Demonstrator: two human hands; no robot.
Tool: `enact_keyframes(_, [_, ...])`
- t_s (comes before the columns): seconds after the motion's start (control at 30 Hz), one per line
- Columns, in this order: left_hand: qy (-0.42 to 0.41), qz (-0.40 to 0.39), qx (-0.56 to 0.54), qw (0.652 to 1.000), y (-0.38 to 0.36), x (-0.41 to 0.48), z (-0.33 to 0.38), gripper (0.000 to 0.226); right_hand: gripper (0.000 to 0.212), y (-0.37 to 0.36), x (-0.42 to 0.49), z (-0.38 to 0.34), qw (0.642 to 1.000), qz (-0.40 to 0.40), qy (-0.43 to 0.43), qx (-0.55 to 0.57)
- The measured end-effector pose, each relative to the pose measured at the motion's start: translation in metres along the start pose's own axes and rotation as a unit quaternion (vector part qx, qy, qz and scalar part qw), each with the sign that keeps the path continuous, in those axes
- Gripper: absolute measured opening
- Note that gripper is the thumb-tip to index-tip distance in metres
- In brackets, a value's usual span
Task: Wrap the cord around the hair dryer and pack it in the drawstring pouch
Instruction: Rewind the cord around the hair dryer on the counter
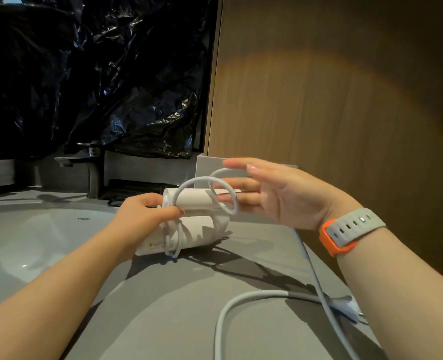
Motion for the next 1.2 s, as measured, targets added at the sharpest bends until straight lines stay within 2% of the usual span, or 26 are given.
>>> enact_keyframes(0.07, [0.014, 0.014, -0.008, 1.000, 0.001, -0.002, 0.001, 0.008, 0.042, 0.010, -0.004, -0.002, 0.996, 0.065, 0.005, 0.068])
enact_keyframes(0.13, [0.013, 0.032, 0.000, 0.999, 0.002, -0.003, 0.002, 0.011, 0.034, 0.021, -0.009, 0.006, 0.985, 0.154, -0.023, 0.074])
enact_keyframes(0.2, [0.005, 0.050, 0.030, 0.998, 0.002, -0.005, 0.004, 0.014, 0.036, 0.031, -0.018, 0.021, 0.965, 0.225, -0.120, -0.067])
enact_keyframes(0.23, [0.004, 0.058, 0.044, 0.997, 0.002, -0.006, 0.005, 0.014, 0.044, 0.036, -0.025, 0.029, 0.939, 0.232, -0.186, -0.173])
enact_keyframes(0.3, [0.006, 0.070, 0.057, 0.996, 0.003, -0.007, 0.006, 0.014, 0.053, 0.037, -0.039, 0.044, 0.868, 0.166, -0.317, -0.345])
enact_keyframes(0.33, [0.006, 0.072, 0.059, 0.996, 0.003, -0.008, 0.006, 0.015, 0.053, 0.033, -0.045, 0.053, 0.841, 0.109, -0.372, -0.378])
enact_keyframes(0.4, [0.000, 0.073, 0.069, 0.995, 0.000, -0.009, 0.009, 0.016, 0.052, 0.021, -0.055, 0.067, 0.818, 0.017, -0.435, -0.377])
enact_keyframes(0.63, [-0.032, 0.080, 0.132, 0.988, -0.005, -0.015, 0.015, 0.014, 0.024, 0.002, -0.049, 0.069, 0.803, -0.046, -0.393, -0.447])
enact_keyframes(0.83, [-0.034, 0.079, 0.128, 0.988, -0.005, -0.014, 0.015, 0.014, 0.040, 0.006, -0.036, 0.073, 0.705, -0.010, -0.374, -0.602])
enact_keyframes(0.87, [-0.035, 0.083, 0.128, 0.988, -0.003, -0.014, 0.015, 0.014, 0.040, 0.010, -0.036, 0.073, 0.707, 0.003, -0.376, -0.599])
enact_keyframes(0.9, [-0.035, 0.087, 0.130, 0.987, -0.002, -0.014, 0.014, 0.015, 0.039, 0.015, -0.036, 0.073, 0.730, 0.026, -0.378, -0.569])
enact_keyframes(1.0, [-0.031, 0.103, 0.147, 0.983, 0.004, -0.011, 0.012, 0.017, 0.028, 0.032, -0.034, 0.065, 0.821, 0.135, -0.347, -0.433])
enact_keyframes(1.13, [-0.007, 0.135, 0.142, 0.981, 0.013, -0.009, 0.009, 0.020, 0.023, 0.052, -0.027, 0.037, 0.885, 0.332, -0.175, -0.275])
enact_keyframes(1.2, [0.004, 0.146, 0.125, 0.981, 0.015, -0.008, 0.007, 0.021, 0.018, 0.066, -0.026, 0.025, 0.881, 0.436, -0.078, -0.168])
Point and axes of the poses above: each hand's wrist, its own x-axis towards the middle knuckle, its own y-axis out of the back of the hand, z = x × y, the point moved 4 cm from there along x, towards the middle knuckle, and after that the axes turned 11 degrees about -z, right-handed, at the moved point
